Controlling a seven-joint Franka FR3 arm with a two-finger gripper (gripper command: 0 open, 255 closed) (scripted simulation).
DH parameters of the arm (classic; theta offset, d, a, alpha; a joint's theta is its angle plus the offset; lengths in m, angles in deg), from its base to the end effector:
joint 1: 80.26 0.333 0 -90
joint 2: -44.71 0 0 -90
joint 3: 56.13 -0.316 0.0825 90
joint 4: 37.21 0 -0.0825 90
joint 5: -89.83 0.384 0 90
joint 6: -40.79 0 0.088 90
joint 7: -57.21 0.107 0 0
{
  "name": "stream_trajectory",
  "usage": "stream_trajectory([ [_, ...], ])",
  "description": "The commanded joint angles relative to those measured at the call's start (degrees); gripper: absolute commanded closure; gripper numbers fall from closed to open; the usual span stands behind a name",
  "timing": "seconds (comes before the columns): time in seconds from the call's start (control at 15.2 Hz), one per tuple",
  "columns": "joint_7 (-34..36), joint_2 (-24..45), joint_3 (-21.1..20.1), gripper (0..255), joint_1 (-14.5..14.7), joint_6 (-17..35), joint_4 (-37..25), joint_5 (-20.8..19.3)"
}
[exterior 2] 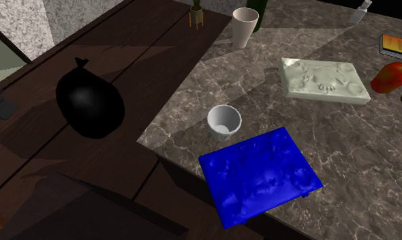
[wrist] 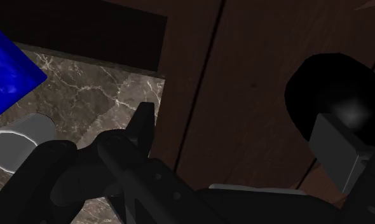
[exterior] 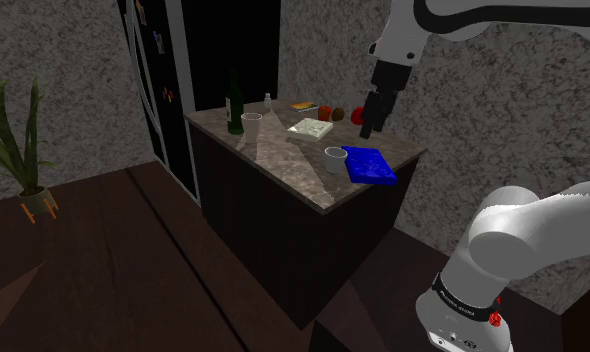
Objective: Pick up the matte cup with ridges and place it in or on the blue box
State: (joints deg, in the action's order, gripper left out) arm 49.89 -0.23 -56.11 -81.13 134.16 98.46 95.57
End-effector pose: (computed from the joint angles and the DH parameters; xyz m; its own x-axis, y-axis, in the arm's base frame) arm 0.3132 0.0053 0.5902 0.9927 0.1056 0.0582 0.1108 -0.9894 -0.0936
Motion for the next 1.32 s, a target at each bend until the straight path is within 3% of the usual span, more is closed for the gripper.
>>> stream_trajectory([
  [0.0,0.0,0.0,0.0,0,0.0,0.0,0.0,0.0],
  [0.66,-10.4,15.2,9.4,0,-2.7,10.9,-2.6,-2.6],
  [1.25,-20.5,32.7,17.0,0,-4.0,17.8,-11.0,0.0],
])
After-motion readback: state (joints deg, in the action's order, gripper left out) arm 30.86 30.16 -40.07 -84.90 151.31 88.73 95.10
